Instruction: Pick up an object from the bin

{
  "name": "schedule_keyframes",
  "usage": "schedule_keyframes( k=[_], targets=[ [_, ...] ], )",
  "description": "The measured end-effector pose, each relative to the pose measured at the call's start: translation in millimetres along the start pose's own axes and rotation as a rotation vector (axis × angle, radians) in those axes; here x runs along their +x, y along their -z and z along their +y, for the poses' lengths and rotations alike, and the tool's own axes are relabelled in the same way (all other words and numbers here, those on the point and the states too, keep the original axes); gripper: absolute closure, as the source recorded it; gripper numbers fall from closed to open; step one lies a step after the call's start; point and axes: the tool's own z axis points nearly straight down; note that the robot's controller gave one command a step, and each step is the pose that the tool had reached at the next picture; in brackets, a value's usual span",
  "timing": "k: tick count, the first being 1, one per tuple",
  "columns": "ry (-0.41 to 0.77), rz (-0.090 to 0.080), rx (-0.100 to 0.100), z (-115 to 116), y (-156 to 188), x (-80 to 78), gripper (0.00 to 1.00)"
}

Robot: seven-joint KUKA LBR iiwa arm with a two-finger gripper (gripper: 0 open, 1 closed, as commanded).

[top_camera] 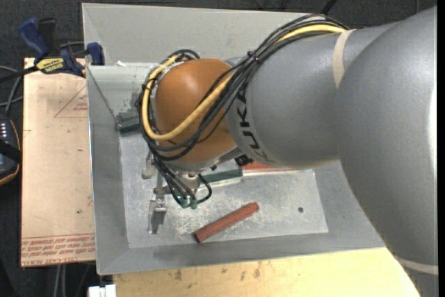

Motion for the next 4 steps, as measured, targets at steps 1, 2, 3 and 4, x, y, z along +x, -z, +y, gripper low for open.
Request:
schedule_keyframes(
  k=[1, 2, 3, 4],
  targets=[
    [-0.004, -0.007, -0.002, -1.2, 4.1, -2.2, 0.00],
    [0.148, -0.011, -0.003, -27.2, -16.5, 8.8, 0.00],
    [0.403, -0.012, -0.002, -83.1, -86.7, -7.4, 0.00],
    [0.282, -0.013, -0.006, -90.3, -81.8, -6.1, 0.00]
  ],
)
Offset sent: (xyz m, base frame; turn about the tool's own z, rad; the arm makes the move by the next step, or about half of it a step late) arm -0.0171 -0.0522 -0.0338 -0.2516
